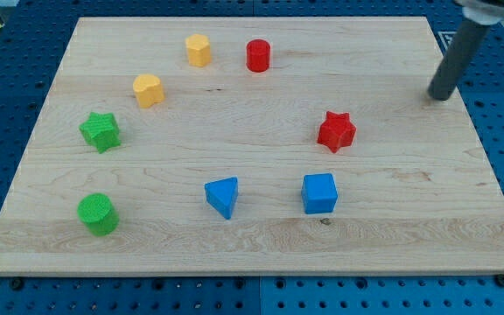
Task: Move the arm to the right of the red star
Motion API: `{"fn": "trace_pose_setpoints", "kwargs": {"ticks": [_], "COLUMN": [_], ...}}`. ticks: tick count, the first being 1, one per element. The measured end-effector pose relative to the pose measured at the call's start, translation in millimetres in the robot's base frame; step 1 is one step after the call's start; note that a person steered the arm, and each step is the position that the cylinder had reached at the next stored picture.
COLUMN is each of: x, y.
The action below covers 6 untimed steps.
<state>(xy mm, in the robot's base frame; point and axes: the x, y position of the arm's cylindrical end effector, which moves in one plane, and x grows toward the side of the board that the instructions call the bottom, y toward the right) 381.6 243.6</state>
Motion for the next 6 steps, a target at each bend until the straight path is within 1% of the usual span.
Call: {"fn": "trace_pose_setpoints", "kwargs": {"ticks": [1,2,3,4,5,6], "x": [38.7,65.1,65.1,67.7,67.7,67.7], "y": [-27.8,-27.7,-27.7,-64.5,-81.3,-81.3]}}
